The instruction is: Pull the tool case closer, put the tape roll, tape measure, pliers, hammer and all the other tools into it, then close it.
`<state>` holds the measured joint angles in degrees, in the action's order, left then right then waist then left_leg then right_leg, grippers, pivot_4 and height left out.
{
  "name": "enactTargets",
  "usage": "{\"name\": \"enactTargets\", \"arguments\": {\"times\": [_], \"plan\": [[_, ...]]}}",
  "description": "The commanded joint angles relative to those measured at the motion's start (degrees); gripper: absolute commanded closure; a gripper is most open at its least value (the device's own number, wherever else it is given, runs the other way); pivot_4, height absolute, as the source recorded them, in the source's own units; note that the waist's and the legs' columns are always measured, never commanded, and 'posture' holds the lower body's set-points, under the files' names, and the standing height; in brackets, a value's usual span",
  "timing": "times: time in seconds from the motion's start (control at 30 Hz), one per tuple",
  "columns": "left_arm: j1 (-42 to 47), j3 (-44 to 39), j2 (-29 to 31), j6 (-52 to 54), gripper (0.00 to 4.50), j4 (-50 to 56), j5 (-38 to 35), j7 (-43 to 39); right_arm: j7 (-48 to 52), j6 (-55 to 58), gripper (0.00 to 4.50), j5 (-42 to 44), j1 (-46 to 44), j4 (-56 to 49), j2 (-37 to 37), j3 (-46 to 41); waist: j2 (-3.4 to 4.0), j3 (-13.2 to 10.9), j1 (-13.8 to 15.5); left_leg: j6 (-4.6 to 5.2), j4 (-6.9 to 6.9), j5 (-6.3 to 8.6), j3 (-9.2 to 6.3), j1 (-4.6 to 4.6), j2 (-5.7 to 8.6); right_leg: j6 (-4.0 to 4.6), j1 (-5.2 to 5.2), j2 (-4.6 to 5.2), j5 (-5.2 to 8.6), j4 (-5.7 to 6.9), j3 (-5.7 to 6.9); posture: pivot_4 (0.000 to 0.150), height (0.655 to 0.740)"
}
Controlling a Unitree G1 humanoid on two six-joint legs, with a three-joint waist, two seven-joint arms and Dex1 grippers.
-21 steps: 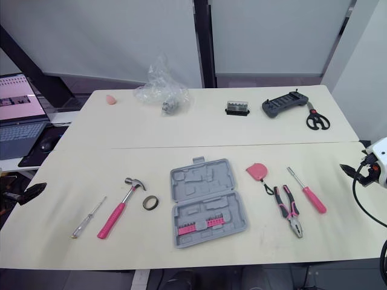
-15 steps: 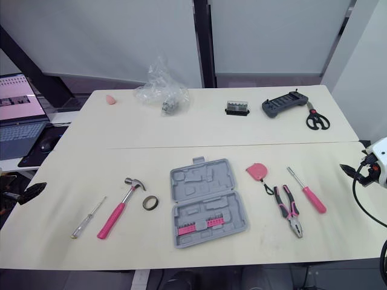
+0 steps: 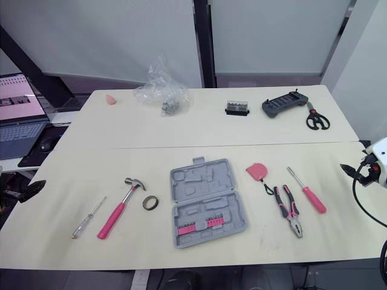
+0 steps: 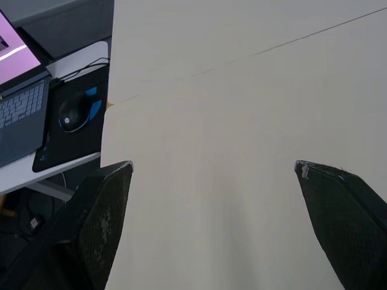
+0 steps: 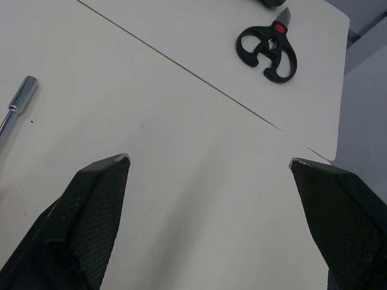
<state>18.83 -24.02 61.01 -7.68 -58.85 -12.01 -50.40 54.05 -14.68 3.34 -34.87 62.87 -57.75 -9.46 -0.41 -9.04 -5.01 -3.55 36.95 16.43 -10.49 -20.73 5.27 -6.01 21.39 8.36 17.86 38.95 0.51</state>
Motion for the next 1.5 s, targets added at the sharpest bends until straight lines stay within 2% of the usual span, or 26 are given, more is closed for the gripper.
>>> {"name": "enactTargets", "arguments": {"times": [0.03, 0.5, 0.7, 0.77, 0.87, 0.93, 1.0, 1.17, 1.27, 1.3, 1.4, 1.5], "plan": [[0.8, -0.02, 1.37, -0.87, 0.04, -0.21, 0.25, 0.42, -0.44, -1.04, 0.0, 0.02, -0.58, -0.51, -1.25, -0.7, 0.0, 0.0, -0.02, 0.0, 0.0, 0.0, 0.0, 0.0, 0.0, 0.0, 0.0, 0.0, 0.0, 0.0, 0.0, 0.15, 0.74], [0.63, -0.74, 1.54, -0.27, 0.04, 1.15, -0.96, -1.3, -1.14, -0.88, 0.0, -1.58, -1.86, -1.39, -0.84, 0.76, 0.0, 0.0, -0.04, 0.0, 0.0, 0.0, 0.0, 0.0, 0.0, 0.0, 0.0, 0.0, 0.0, 0.0, 0.0, 0.15, 0.74], [-0.42, -0.25, 0.74, 6.55, 0.04, 14.04, -5.05, -8.48, 4.81, 0.19, 0.0, -1.95, -1.89, -12.64, 1.48, 4.46, 0.0, 0.0, -0.09, -0.01, 0.03, 0.0, -0.01, -0.03, -0.04, 0.0, 0.02, -0.02, 0.0, 0.03, 0.01, 0.15, 0.74], [-0.96, 1.87, -0.4, 10.49, 0.0, 23.31, -6.68, -11.38, 7.01, 0.95, 0.36, -3.33, -0.92, -19.61, 3.06, 7.91, 0.0, 0.0, -0.04, -0.01, 0.05, -0.01, -0.02, -0.04, -0.06, 0.0, 0.01, -0.03, 0.0, 0.03, 0.02, 0.15, 0.74], [-3.69, 5.69, -2.59, 16.26, 0.56, 37.42, -6.99, -11.21, 9.65, 5.04, 1.19, -3.25, 0.03, -29.98, 6.3, 11.81, 0.0, 0.0, 0.04, -0.01, 0.09, -0.01, -0.04, -0.07, -0.07, 0.0, 0.0, -0.03, 0.0, 0.03, 0.01, 0.15, 0.74], [-6.17, 8.14, -4.26, 20.15, 1.16, 46.74, -7.26, -10.35, 10.34, 9.52, 1.91, -3.45, 0.1, -36.77, 8.93, 14.28, 0.0, 0.0, -0.03, -0.01, 0.08, -0.01, -0.02, -0.08, -0.08, 0.01, 0.02, -0.03, -0.01, 0.02, -0.02, 0.15, 0.74], [-8.26, 10.4, -5.79, 23.77, 1.76, 54.6, -7.24, -9.06, 11.14, 14.04, 2.32, -3.89, 0.11, -42.6, 11.11, 16.76, 0.0, 0.0, -0.04, -0.01, 0.08, 0.0, -0.03, -0.13, -0.09, 0.02, 0.06, -0.03, -0.02, 0.02, -0.03, 0.15, 0.74], [-14.53, 18.67, -6.32, 24.17, 3.39, 64.78, 0.83, -6.77, 12.8, 17.41, 3.28, -9.08, 0.08, -51.47, 13.31, 24.34, -0.04, -0.02, 0.44, -0.02, 0.05, 0.0, -0.13, -0.21, -0.07, 0.06, 0.13, -0.04, -0.04, 0.0, -0.01, 0.15, 0.74], [-15.68, 20.81, -8.89, 26.82, 4.3, 68.04, 1.16, -4.41, 13.17, 17.86, 3.77, -11.56, -0.29, -53.15, 13.74, 27.36, -0.05, -0.03, 1.09, -0.01, 0.05, 0.0, -0.12, -0.21, -0.07, 0.06, 0.12, -0.06, -0.03, -0.04, -0.02, 0.15, 0.74], [-15.77, 21.47, -9.71, 27.73, 4.5, 68.88, 1.2, -3.88, 13.39, 18.0, 3.93, -12.04, -0.39, -53.32, 13.97, 28.16, -0.06, -0.03, 1.36, -0.01, 0.07, 0.0, -0.12, -0.21, -0.07, 0.06, 0.12, -0.07, -0.03, -0.04, -0.03, 0.15, 0.74], [-15.72, 23.78, -11.98, 30.15, 4.5, 70.77, 1.49, -2.45, 13.14, 15.9, 4.49, -14.79, -0.91, -51.8, 14.34, 30.7, -0.07, -0.03, 1.93, -0.01, 0.07, 0.0, -0.16, -0.2, -0.1, 0.06, 0.11, -0.12, -0.03, -0.03, -0.02, 0.15, 0.74], [-15.8, 26.28, -12.78, 30.9, 4.5, 71.15, 3.27, -1.74, 12.69, 13.86, 4.49, -16.94, -1.71, -49.69, 15.09, 32.59, -0.07, -0.04, 2.13, -0.02, 0.08, 0.0, -0.15, -0.2, -0.09, 0.06, 0.1, -0.12, -0.03, -0.04, -0.04, 0.15, 0.74]]}}
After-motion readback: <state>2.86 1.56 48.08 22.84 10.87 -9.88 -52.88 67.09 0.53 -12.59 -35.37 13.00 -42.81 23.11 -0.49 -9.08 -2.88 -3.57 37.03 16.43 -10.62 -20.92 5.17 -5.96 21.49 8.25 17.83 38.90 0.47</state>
